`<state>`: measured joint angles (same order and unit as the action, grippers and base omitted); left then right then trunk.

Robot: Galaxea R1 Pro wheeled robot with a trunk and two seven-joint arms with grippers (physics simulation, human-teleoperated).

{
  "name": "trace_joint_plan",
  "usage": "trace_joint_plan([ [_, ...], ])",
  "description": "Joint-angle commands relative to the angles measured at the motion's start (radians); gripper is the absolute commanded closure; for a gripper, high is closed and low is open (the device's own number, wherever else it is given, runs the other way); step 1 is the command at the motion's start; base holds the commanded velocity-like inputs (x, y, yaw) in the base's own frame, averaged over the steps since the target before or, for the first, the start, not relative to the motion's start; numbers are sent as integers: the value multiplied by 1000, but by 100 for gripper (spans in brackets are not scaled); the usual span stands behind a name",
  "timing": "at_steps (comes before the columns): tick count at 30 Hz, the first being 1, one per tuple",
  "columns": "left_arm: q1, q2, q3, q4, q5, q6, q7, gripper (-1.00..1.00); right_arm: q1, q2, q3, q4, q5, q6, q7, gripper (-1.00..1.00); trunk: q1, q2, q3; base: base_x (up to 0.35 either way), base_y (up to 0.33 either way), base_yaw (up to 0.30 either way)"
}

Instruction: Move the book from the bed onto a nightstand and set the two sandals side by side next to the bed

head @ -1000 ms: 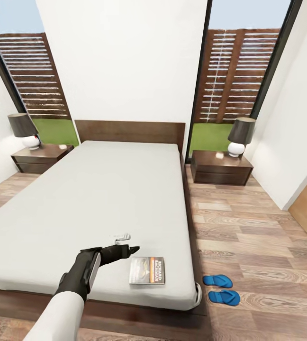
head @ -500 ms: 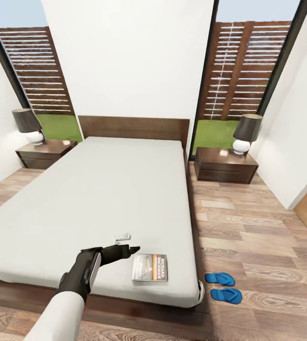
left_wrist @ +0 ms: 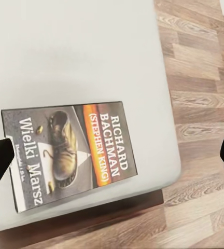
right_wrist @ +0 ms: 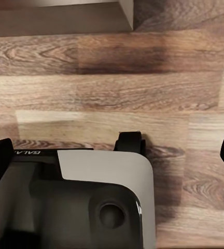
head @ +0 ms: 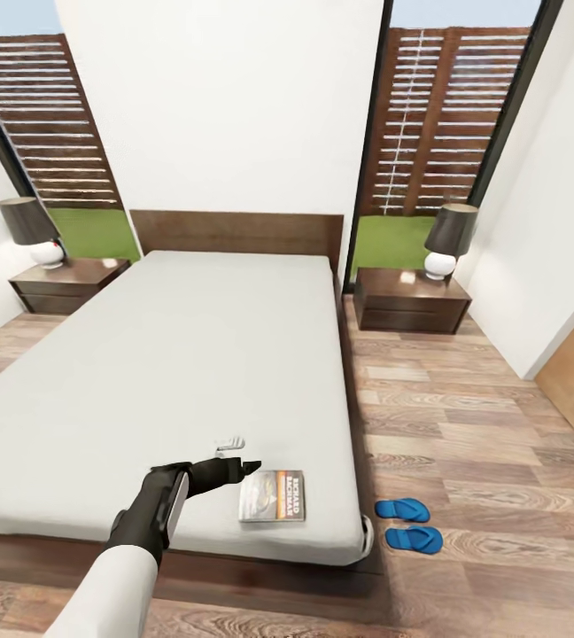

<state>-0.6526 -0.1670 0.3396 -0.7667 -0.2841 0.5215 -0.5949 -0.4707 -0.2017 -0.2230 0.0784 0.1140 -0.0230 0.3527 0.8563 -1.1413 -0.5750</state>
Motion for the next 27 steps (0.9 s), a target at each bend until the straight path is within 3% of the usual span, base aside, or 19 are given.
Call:
trace_joint_plan([
  [1, -1, -2, 7, -2, -9, 5, -9, -100, -2, -1, -9, 3, 10, -3, 2, -100, 0, -1, -3, 0, 0, -115],
  [14, -1, -1, 8, -3, -9, 5, -11, -100, -2, -1, -9, 3, 10, -3, 2, -100, 0, -1, -23, 0, 0, -91],
  [27, -1, -1, 9, -3, -9, 5, -16, -100, -2, -1, -9, 3, 11, -3, 2, -100, 0, -1, -44, 0, 0, -10],
])
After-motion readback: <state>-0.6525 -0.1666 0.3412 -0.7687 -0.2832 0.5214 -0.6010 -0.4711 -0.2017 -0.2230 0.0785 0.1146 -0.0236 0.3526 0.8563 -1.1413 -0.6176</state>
